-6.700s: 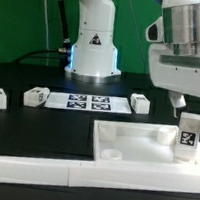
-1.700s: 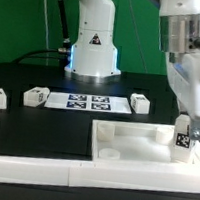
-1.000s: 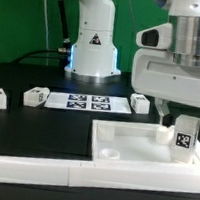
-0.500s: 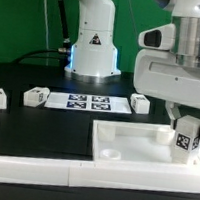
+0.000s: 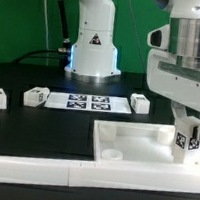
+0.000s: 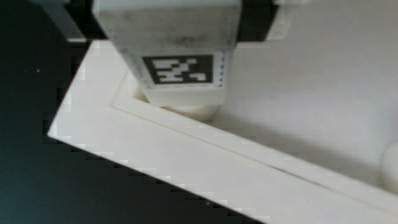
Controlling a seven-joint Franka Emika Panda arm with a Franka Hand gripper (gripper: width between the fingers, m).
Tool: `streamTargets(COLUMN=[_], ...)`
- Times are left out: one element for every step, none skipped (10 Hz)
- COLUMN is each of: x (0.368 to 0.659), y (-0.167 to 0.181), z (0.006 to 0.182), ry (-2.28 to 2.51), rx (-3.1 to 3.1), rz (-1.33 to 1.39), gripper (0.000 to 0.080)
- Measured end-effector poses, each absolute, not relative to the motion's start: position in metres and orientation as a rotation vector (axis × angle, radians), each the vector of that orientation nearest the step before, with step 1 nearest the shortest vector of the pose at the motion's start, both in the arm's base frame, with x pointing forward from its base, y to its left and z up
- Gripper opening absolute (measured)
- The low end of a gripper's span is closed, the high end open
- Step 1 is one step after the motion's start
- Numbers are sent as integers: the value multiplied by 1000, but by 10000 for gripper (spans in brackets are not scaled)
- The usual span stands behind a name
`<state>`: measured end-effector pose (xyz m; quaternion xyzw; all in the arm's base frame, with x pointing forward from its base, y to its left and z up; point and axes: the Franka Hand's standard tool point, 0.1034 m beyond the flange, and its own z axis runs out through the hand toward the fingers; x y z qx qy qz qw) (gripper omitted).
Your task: Assemble square table
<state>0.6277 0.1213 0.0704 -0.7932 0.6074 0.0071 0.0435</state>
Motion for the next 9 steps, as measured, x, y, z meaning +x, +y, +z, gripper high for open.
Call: streamTargets(x=[628, 629, 630, 632, 634, 635, 635, 634, 634], y=[119, 119, 123, 126, 127, 127, 127, 127, 127], z=[71, 71, 72, 73, 74, 74, 74, 74, 73], ry=[2023, 2210, 2361, 2445, 2522, 2549, 2549, 2529, 2484], rx=[-2258, -2028, -1808, -1685, -1550, -1507, -1507, -1541, -1612], rz=[58, 118, 169, 177, 176, 179, 178, 175, 167], gripper=[289, 290, 290, 290, 290, 290, 290, 290, 359])
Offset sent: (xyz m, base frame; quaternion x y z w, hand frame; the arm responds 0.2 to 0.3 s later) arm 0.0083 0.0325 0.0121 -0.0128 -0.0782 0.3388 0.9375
